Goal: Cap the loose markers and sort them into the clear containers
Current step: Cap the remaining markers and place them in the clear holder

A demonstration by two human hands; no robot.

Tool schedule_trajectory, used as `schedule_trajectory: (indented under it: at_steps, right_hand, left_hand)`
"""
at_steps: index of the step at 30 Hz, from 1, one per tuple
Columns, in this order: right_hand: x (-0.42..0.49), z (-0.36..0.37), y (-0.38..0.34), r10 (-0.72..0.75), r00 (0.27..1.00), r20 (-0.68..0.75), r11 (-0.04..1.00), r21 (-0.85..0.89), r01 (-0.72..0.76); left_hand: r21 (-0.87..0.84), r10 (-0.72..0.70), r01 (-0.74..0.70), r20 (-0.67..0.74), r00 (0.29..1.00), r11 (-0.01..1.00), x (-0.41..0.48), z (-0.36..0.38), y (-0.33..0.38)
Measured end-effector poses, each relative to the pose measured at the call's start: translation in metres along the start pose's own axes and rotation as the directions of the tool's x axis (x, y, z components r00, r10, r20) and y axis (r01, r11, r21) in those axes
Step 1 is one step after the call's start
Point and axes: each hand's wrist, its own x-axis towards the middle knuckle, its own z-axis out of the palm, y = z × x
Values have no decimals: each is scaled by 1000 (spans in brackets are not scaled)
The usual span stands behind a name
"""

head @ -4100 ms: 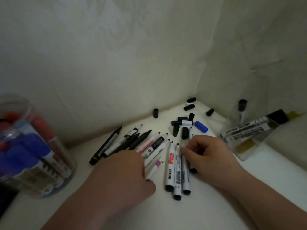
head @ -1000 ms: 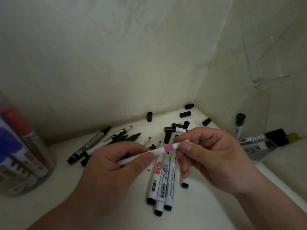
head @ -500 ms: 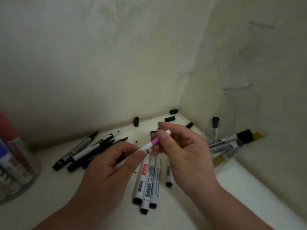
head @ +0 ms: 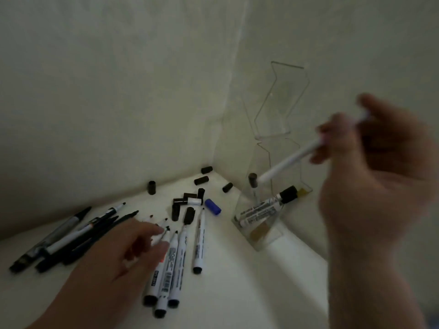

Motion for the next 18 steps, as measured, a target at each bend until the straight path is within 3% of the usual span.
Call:
schedule_trajectory:
  at_steps: [2, 4, 7, 9, 12, 13, 15, 18]
  right_hand:
    - [23, -24, 14, 2, 991, -131, 991, -129, -19]
    - [28, -37, 31, 75, 986, -147, 975, -198, -103]
    - [17, -35, 53, 270, 963, -8, 894, -369, -254]
    - [8, -29, 61, 445, 887, 126, 810, -478, -339]
    - [1, -22, 59, 562, 797, 220, 667, -690, -280]
    - [0, -22, 58, 549, 805, 225, 652, -717, -244]
    - [-5, -18, 52, 421, 886, 196, 661, -735, -151]
    - [-25, -4, 35, 180, 960, 213, 789, -614, -12]
  left_hand:
    - [110, 89, -94, 48, 995, 990, -7, 1, 10]
    - [198, 60, -78, 96, 994, 977, -2, 6, -5]
    - [247, 49, -75, 112, 992, 966, 2, 9, -5]
    - [204, 37, -60, 117, 992, 977, -1, 9, -1]
    - [221, 5, -28, 105, 994, 975, -1, 4, -2]
    - [226, 24, -45, 96, 995, 973, -2, 3, -3]
    - [228, 16, -31, 68, 998, 973, -3, 1, -4]
    - [235, 12, -26, 61, 998, 972, -3, 1, -3]
